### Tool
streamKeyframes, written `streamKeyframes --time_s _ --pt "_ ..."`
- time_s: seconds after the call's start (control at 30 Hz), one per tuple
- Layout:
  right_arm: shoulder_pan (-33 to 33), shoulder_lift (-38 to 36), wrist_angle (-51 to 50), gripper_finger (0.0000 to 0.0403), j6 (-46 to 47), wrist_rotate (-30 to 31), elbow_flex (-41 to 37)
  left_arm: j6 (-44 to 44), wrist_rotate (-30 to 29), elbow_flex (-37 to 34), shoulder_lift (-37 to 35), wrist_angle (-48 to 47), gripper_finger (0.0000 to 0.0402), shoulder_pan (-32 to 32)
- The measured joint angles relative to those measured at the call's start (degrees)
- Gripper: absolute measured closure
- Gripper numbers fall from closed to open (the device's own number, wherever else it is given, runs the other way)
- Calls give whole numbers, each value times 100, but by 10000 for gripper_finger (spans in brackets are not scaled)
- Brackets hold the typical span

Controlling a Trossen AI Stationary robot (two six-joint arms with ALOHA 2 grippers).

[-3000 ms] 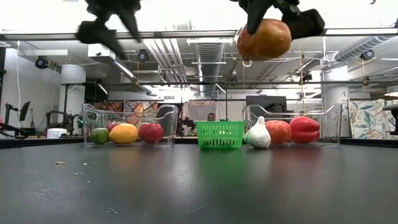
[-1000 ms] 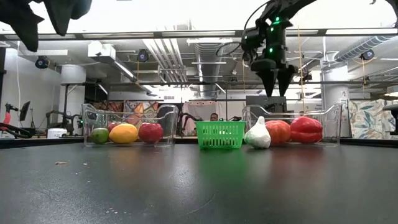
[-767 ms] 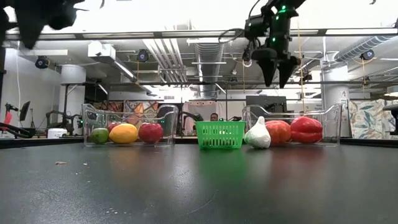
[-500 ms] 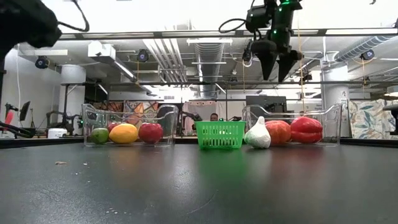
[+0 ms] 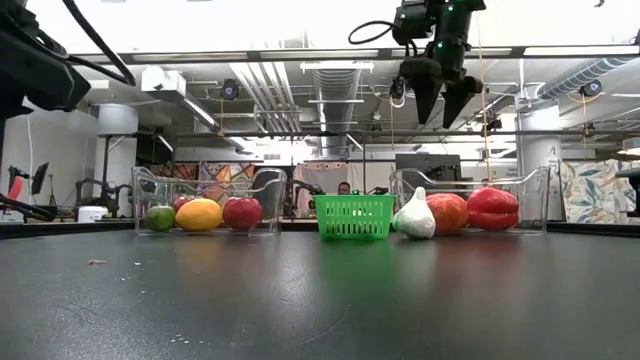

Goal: Sort produce into baskets
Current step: Put the small tomato into the left transparent bin

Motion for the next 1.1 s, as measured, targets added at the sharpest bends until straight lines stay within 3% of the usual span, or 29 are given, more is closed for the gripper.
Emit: streamKeyframes --time_s 0.33,0.77,0.9,1.1 --pt "5 0 -5 39 66 -2 0 -306 -31 -198 176 108 184 -383" --pt "5 0 26 39 61 -2 0 -490 -48 -629 179 905 187 -494" --pt "5 0 28 39 61 0 0 -470 -48 -661 179 947 214 -494" --pt "5 0 30 39 103 -2 0 -452 -48 -680 176 972 294 -494"
